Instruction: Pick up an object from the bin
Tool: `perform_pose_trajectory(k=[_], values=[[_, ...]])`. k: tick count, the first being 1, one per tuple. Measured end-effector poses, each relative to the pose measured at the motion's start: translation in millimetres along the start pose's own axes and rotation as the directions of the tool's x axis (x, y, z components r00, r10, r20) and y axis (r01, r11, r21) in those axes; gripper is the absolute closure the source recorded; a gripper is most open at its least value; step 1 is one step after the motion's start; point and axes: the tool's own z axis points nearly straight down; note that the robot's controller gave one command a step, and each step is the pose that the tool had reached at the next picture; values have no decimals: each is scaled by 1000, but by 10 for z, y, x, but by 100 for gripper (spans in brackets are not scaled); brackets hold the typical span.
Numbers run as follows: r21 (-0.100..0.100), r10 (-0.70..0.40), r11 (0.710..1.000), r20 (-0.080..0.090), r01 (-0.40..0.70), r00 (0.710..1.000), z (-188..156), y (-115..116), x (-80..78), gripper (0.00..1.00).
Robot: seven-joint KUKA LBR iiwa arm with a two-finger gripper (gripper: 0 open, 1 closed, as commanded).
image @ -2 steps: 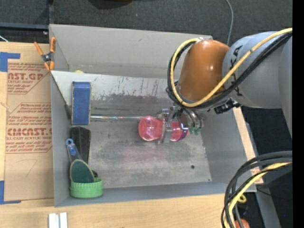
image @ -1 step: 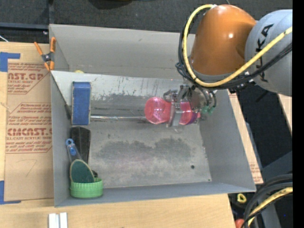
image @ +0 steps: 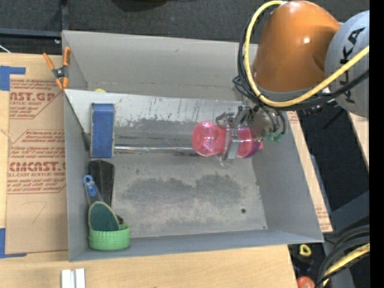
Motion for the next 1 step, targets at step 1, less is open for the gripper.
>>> perform_pose_trajectory(k=[1], values=[[-1,-13,1000,10,13,1000,-1151,147,-72,0]])
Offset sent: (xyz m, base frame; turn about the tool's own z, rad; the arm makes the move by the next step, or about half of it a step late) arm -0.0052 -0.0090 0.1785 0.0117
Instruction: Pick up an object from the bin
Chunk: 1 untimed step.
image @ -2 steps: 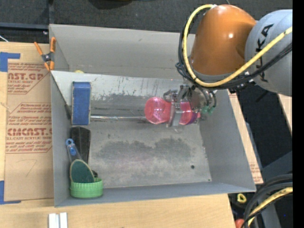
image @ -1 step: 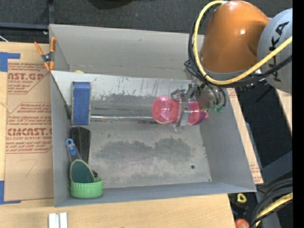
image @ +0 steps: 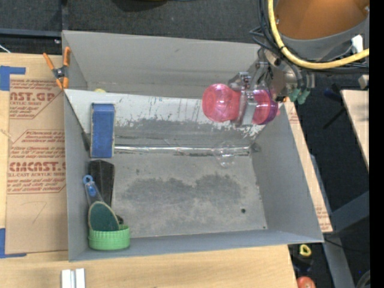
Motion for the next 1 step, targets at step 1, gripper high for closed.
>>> perform_pose_trajectory(k=[1], values=[[1,17,1000,-14,-17,1000,-504,-156,98,0]])
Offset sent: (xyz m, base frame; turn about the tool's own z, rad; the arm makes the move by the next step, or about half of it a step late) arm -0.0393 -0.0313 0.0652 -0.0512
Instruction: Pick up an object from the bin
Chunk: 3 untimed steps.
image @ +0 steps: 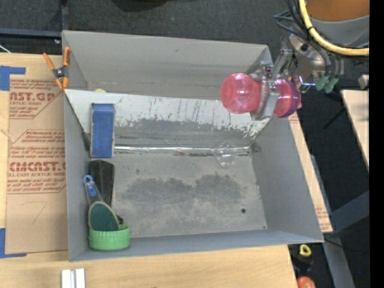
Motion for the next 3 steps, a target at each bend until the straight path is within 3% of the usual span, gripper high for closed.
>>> perform_pose_trajectory(k=[1,2,3], values=[[0,-68,998,6,68,998,-147,-154,290,0],[-1,-45,999,6,45,999,468,161,107,0],[1,-69,998,24,69,997,22,-53,165,0]])
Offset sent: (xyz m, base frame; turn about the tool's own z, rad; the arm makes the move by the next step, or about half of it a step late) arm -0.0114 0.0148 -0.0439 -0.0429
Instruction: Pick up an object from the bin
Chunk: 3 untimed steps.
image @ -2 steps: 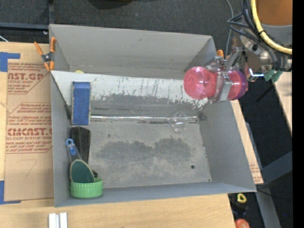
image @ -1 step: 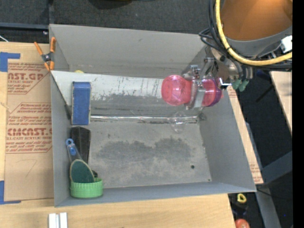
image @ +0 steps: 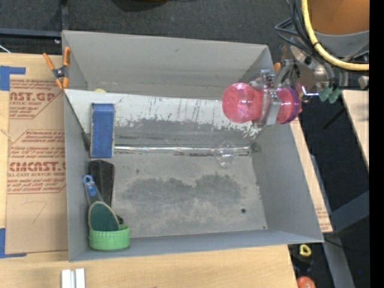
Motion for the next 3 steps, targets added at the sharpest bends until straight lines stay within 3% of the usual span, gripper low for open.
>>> perform_pose_trajectory(k=[1,2,3], values=[[-4,-17,1000,-15,17,1000,361,309,-43,0],[-1,-129,992,-1,129,992,671,678,283,0],[-2,14,1000,3,-14,1000,-219,379,-14,0]])
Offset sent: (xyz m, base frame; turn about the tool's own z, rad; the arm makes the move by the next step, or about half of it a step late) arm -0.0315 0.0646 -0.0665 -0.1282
